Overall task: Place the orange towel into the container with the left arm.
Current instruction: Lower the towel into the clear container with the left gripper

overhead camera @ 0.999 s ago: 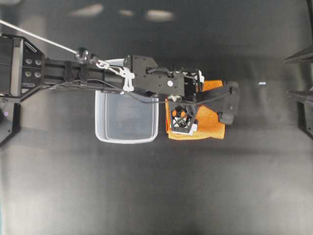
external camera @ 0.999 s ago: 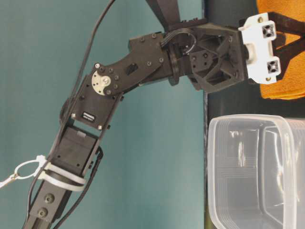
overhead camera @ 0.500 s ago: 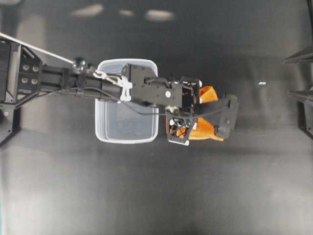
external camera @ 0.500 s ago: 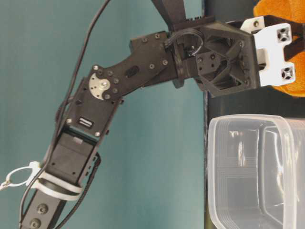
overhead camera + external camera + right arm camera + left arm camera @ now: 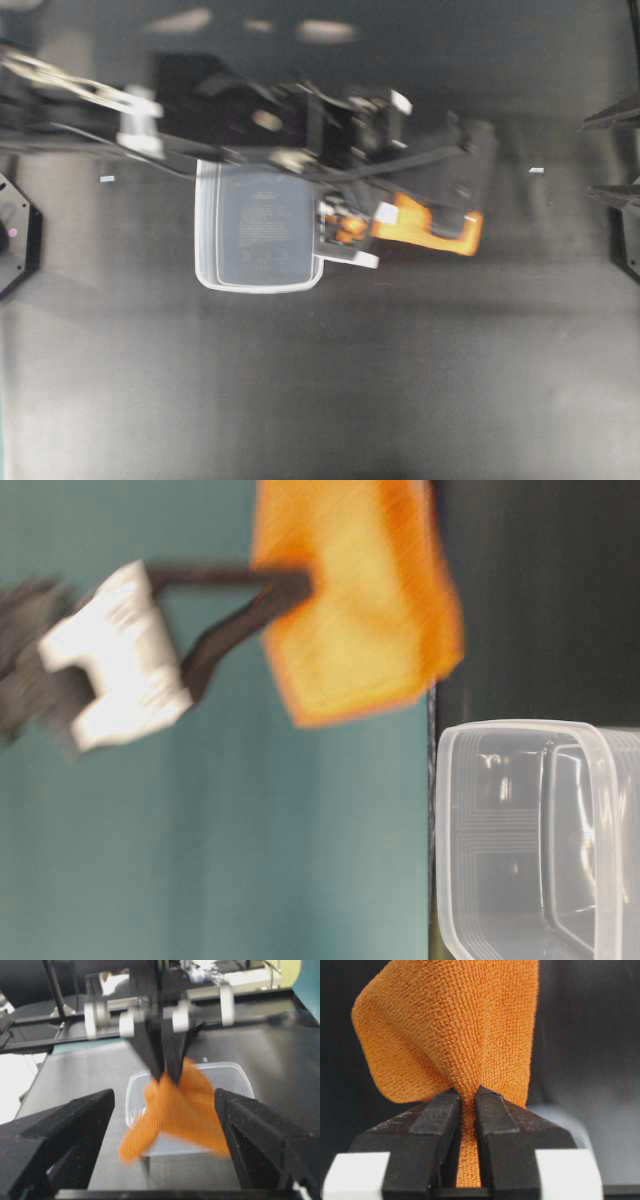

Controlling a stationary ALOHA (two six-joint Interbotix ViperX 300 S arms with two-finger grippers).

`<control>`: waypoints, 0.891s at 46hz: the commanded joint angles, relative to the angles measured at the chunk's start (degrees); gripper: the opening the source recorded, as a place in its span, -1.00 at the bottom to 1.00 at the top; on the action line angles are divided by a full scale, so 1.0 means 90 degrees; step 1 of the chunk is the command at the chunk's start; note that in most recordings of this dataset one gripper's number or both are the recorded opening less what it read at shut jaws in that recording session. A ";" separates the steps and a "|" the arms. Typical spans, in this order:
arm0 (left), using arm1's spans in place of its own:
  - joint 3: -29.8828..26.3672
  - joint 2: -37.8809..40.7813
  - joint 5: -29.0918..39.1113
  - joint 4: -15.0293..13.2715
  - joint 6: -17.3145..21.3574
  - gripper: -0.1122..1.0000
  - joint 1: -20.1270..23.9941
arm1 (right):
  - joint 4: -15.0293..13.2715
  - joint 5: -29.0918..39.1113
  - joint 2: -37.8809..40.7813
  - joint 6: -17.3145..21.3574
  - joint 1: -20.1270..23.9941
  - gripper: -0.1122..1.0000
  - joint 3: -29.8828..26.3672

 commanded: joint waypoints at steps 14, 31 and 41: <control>0.2148 -0.1523 -0.0205 0.0020 -0.0088 -0.70 0.0186 | -0.0010 -0.0029 0.0059 0.0010 0.0029 0.60 -0.0088; 0.3525 -0.1729 -0.1035 0.0020 -0.0010 -0.70 0.0303 | -0.0010 -0.0029 0.0088 0.0010 0.0039 0.60 -0.0068; 0.3701 -0.1592 -0.1309 0.0020 -0.0068 -0.69 0.0361 | -0.0010 -0.0029 0.0098 0.0010 0.0049 0.60 -0.0068</control>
